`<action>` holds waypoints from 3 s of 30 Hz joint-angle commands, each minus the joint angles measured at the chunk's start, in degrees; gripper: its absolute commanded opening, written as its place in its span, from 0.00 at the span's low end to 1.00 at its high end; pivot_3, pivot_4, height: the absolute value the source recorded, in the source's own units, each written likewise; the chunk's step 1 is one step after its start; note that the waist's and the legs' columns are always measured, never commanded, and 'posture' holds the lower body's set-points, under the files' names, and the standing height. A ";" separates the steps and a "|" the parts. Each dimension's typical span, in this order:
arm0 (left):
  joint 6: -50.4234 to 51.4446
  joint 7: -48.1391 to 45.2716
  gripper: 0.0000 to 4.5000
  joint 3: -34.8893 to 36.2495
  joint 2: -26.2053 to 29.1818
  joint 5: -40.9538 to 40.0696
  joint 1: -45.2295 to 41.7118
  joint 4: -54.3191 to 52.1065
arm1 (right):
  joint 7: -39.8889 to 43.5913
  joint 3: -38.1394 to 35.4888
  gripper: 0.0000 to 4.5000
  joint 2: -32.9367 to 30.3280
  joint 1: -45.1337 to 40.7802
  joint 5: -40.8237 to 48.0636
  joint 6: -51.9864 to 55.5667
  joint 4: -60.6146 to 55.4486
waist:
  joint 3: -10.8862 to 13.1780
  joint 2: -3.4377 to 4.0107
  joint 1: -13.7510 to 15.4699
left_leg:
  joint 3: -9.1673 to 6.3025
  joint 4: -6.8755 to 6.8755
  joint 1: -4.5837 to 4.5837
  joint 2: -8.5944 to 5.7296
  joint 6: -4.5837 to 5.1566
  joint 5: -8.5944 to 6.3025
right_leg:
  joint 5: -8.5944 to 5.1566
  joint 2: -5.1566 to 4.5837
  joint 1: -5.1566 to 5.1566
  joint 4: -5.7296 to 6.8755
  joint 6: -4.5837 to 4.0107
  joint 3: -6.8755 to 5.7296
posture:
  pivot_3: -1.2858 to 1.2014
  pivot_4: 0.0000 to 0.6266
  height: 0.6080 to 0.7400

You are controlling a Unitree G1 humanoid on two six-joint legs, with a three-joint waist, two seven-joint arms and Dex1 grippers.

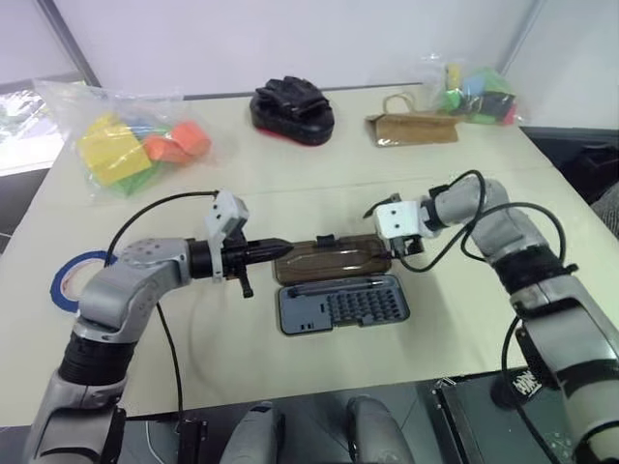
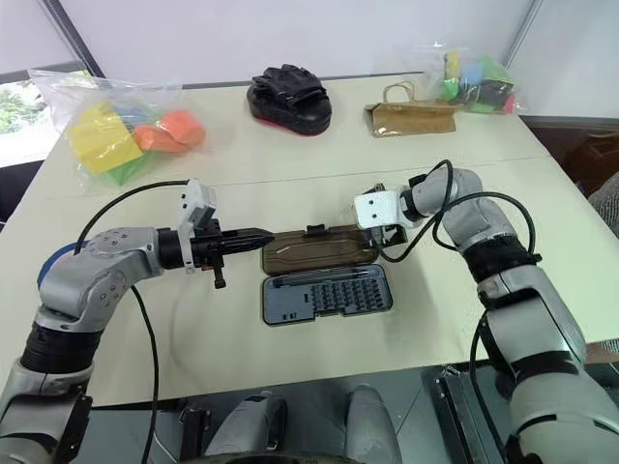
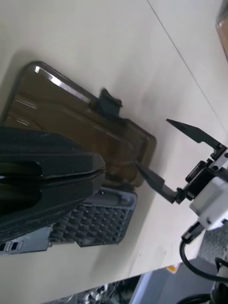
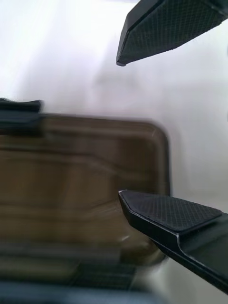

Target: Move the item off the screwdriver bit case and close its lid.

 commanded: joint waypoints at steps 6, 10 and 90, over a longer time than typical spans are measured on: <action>1.55 -9.60 0.00 -5.91 4.40 -1.22 -1.41 -0.70 | -4.95 -9.40 0.99 -2.82 9.58 6.88 23.43 -29.42 | -0.01 0.01 0.02 | -0.04 -0.02 -0.02 0.01 0.01 -0.01 | 0.00 0.01 -0.03 0.05 0.00 -0.04 | 0.52 0.24 1.00; -2.40 -13.03 0.00 -9.09 7.20 2.52 0.10 1.14 | -7.66 -10.30 0.99 -2.96 12.40 7.88 28.92 -34.90 | 0.00 0.02 0.07 | 0.06 0.02 -0.02 0.00 0.02 -0.01 | 0.00 0.00 -0.03 0.06 0.00 0.03 | 0.52 0.24 1.00; -13.74 -6.45 0.00 -11.11 -1.77 14.60 2.55 9.74 | -10.11 3.51 0.00 4.46 2.74 -2.91 11.16 -2.97 | -0.16 -0.04 -0.60 | 0.24 -0.13 0.74 0.09 0.12 -0.06 | -0.01 0.06 0.12 0.72 -0.01 0.10 | 0.52 0.24 1.00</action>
